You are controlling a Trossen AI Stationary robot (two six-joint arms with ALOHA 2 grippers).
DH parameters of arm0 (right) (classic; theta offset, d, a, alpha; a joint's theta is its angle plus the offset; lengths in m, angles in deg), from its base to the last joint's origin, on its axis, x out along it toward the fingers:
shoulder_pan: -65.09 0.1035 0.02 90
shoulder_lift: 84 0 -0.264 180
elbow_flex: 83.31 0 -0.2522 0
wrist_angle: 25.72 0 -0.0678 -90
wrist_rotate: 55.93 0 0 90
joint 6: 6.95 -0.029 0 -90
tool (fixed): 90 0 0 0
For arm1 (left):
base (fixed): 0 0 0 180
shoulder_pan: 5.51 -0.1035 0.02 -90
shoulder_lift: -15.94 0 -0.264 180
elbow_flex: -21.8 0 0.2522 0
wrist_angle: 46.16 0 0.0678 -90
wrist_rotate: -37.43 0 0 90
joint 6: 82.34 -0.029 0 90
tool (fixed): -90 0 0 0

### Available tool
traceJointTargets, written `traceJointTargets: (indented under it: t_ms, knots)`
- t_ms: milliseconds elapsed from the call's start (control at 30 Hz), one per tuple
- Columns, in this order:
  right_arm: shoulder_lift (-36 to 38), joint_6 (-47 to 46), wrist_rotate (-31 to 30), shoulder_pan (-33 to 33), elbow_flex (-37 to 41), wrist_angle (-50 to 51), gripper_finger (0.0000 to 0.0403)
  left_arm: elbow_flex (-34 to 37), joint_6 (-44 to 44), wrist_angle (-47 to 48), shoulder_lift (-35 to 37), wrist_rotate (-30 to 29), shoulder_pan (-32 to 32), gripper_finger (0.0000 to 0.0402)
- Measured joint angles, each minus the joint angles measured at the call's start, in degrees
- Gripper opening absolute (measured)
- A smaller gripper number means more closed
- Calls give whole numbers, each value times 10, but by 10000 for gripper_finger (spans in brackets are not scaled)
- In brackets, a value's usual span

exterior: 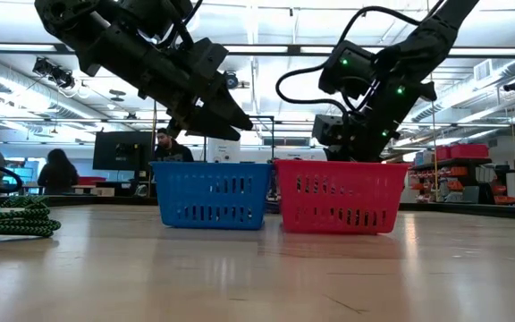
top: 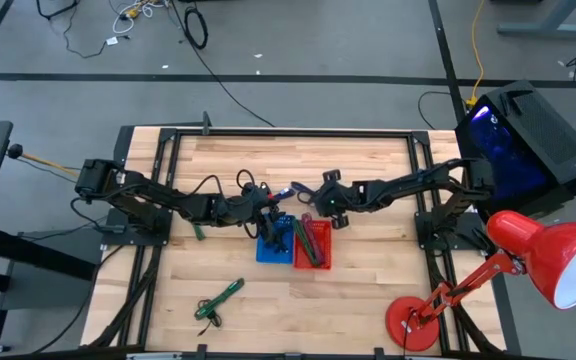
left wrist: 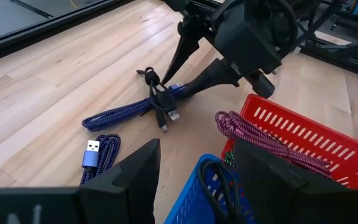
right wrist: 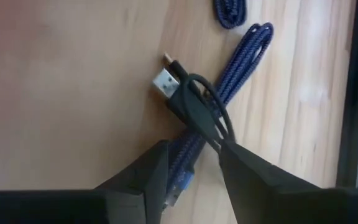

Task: Pick & Place USB Port
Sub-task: Put the black USB cable into the blue basket

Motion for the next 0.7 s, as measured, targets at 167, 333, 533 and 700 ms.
traceJointTargets:
  t_ms: [167, 333, 533, 700]
  knots:
    - [2, 0, 0, -7, 0, 5, 149, 0, 0, 0, 0, 0, 0, 211]
    - [2, -15, 30, -14, 0, 1, 122, 0, -1, 0, 0, -1, -3, 211]
    - [2, -30, 63, -17, 0, -5, 66, 0, -1, 0, 0, -1, -10, 211]
    - [-3, -33, 45, -18, 0, -15, 47, 0, 0, 0, 0, 0, -10, 210]
